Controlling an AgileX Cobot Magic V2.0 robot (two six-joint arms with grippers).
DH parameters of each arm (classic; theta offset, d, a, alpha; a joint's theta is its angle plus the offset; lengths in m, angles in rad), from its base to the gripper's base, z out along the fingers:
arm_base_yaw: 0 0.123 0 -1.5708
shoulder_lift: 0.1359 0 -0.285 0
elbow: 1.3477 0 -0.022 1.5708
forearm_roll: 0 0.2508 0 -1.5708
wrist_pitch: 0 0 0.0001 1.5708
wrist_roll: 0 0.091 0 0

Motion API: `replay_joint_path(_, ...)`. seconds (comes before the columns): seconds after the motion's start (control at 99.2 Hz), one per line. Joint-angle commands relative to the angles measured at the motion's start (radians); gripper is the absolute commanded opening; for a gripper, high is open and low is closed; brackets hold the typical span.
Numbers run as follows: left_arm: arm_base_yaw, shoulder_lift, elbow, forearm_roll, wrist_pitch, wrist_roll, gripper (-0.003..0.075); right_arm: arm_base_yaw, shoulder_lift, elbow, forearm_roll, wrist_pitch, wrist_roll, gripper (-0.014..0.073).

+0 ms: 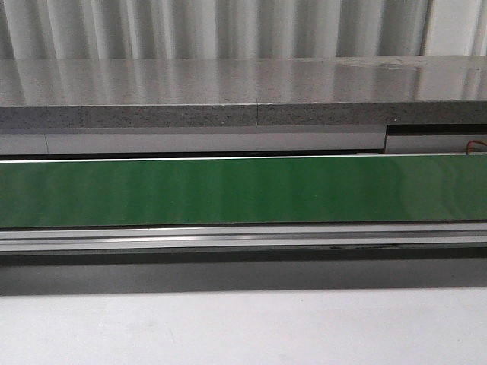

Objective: Move button from right to left
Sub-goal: 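Close the right gripper on the button's blue contact block and lift it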

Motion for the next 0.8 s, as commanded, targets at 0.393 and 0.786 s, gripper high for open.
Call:
replay_joint_path(0.393,-0.001,-0.035,0.023,-0.008,-0.078,-0.01,-0.002,0.01,-0.206,-0.093,0.066,0.098,0.037,0.0124)
replay_joint_path(0.786,-0.001,-0.035,0.023,-0.008,-0.078,-0.01,-0.002,0.169,-0.361,-0.09,0.112,0.206,0.057,0.0124)
